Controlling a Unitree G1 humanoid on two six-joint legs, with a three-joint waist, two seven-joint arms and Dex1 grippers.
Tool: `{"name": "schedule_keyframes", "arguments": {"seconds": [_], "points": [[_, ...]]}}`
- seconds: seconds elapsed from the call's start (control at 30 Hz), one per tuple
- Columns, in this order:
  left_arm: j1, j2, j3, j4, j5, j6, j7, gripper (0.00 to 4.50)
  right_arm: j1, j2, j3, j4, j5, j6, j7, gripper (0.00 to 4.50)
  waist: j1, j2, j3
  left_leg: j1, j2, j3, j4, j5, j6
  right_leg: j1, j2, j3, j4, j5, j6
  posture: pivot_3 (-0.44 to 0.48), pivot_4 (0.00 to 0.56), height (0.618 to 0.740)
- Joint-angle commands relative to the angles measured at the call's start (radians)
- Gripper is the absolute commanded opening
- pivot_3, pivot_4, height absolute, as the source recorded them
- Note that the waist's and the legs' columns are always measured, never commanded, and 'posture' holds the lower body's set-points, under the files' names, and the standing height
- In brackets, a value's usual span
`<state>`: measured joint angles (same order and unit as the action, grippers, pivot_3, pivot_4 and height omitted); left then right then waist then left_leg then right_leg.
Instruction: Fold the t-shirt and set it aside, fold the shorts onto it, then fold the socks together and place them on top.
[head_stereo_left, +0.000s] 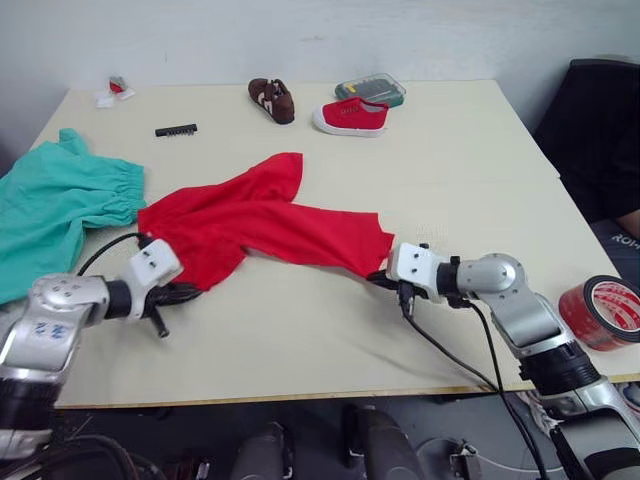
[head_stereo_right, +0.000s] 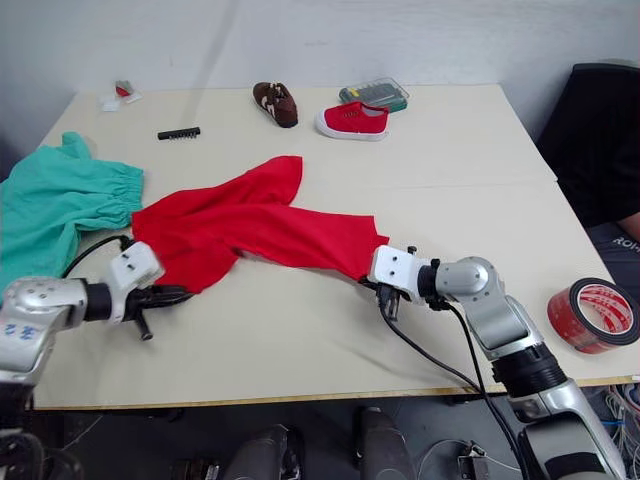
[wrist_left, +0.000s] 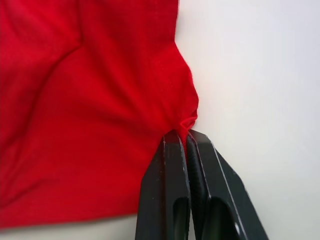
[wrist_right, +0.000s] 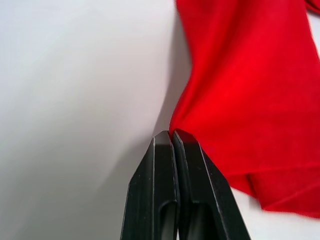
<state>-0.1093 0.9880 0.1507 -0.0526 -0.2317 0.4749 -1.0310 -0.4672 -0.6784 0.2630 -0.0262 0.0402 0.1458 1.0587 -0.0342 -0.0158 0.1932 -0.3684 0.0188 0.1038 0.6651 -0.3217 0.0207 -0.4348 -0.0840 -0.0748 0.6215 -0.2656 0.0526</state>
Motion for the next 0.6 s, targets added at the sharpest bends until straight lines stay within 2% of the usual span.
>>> {"name": "schedule_keyframes", "arguments": {"seconds": [0.03,0.27,0.47,0.6], "points": [[0.123,0.053,0.052,-0.064,-0.051,-0.013,-0.108,0.0,0.051,-0.052,-0.055,-0.095,0.067,-0.041,0.061,0.04,0.004,0.0,0.0,-0.001,0.0,0.0,0.0,-0.001,0.0,-0.001,-0.001,0.0,-0.001,-0.001,-0.001,0.0,0.15,0.74],[0.347,0.129,0.158,-0.167,-0.121,-0.025,-0.257,0.0,0.194,-0.178,-0.12,-0.18,0.078,-0.17,0.112,0.04,0.007,0.0,0.0,-0.001,0.0,0.0,-0.001,-0.002,-0.001,-0.003,-0.001,-0.001,0.0,-0.002,-0.004,0.0,0.15,0.74],[0.448,0.172,0.224,-0.181,-0.141,-0.018,-0.343,0.0,0.232,-0.25,-0.184,-0.094,-0.034,-0.453,0.035,0.04,0.007,0.0,0.0,-0.001,0.0,0.0,0.0,-0.002,-0.001,-0.004,0.0,-0.001,0.001,-0.003,-0.005,0.0,0.15,0.74],[0.492,0.201,0.241,-0.187,-0.143,-0.017,-0.4,0.0,0.335,-0.293,-0.217,-0.135,0.037,-0.432,0.081,0.04,0.013,-0.001,0.0,-0.001,0.001,-0.001,0.0,-0.002,-0.002,-0.004,0.001,-0.002,0.001,-0.004,-0.006,0.0,0.15,0.74]]}}
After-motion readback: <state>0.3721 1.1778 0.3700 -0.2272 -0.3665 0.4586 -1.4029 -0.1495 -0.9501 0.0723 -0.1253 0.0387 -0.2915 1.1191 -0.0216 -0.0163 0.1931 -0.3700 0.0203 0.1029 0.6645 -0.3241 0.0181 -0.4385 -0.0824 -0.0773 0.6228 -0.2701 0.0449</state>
